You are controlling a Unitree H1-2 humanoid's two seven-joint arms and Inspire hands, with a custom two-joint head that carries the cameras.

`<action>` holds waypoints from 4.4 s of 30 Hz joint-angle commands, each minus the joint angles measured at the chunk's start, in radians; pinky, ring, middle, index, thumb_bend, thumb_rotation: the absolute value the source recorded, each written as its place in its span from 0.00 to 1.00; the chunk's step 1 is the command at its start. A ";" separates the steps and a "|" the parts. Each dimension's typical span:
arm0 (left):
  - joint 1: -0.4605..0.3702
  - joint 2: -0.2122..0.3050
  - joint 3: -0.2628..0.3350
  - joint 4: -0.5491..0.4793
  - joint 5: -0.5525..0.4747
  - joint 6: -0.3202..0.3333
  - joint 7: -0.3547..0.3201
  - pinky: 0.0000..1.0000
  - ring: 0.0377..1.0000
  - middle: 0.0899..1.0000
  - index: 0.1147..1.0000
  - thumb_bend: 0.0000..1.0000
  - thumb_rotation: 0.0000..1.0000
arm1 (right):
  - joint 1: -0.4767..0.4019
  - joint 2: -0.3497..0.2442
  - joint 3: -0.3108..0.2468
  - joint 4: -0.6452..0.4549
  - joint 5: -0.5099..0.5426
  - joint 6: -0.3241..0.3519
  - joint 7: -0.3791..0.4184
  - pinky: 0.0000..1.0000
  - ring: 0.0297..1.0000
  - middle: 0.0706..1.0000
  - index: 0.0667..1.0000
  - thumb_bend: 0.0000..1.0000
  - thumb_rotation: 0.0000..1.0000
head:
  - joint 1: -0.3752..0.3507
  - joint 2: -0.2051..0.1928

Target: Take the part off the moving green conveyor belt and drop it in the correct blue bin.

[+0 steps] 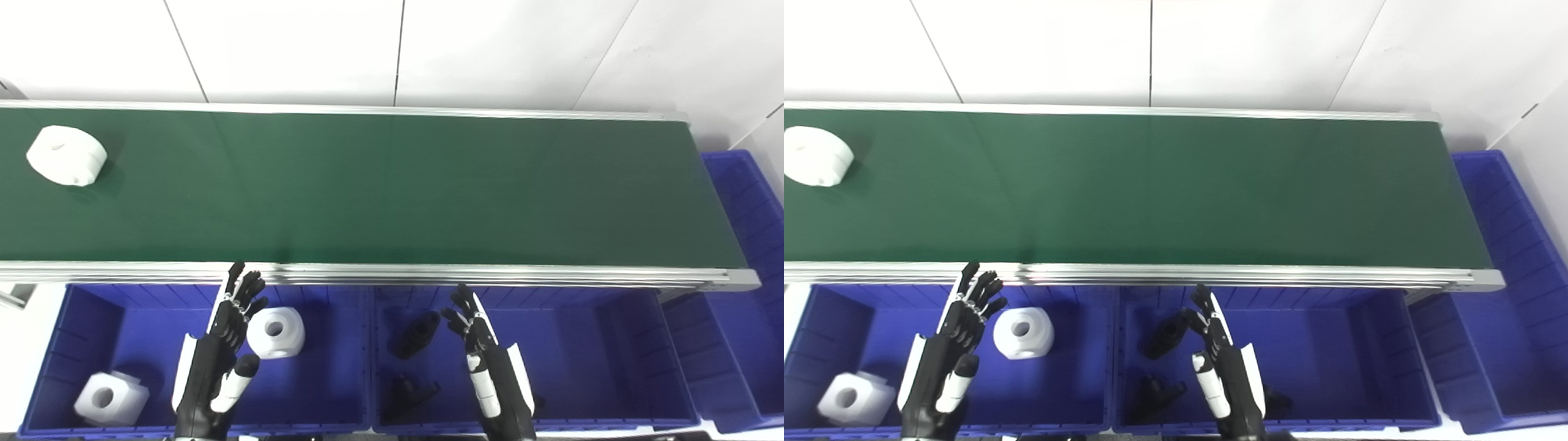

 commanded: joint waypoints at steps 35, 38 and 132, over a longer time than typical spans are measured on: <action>0.002 0.002 -0.016 0.028 -0.014 -0.074 -0.005 0.84 0.90 0.93 0.98 0.94 0.86 | 0.004 0.000 -0.001 0.008 0.012 -0.053 -0.001 0.90 0.88 0.95 0.97 0.86 1.00 | 0.073 -0.116; -0.006 -0.001 -0.024 0.065 -0.007 -0.075 -0.004 0.84 0.90 0.93 0.98 0.95 0.87 | -0.006 -0.013 -0.006 0.045 0.033 -0.053 0.004 0.90 0.88 0.95 0.98 0.87 0.99 | 0.136 -0.192; -1.273 0.450 -0.403 0.889 0.967 -0.056 0.244 0.50 0.51 0.52 0.50 0.68 0.02 | -0.019 0.008 -0.100 0.028 0.110 -0.053 0.161 0.97 0.93 0.98 0.99 0.72 1.00 | 0.288 -0.110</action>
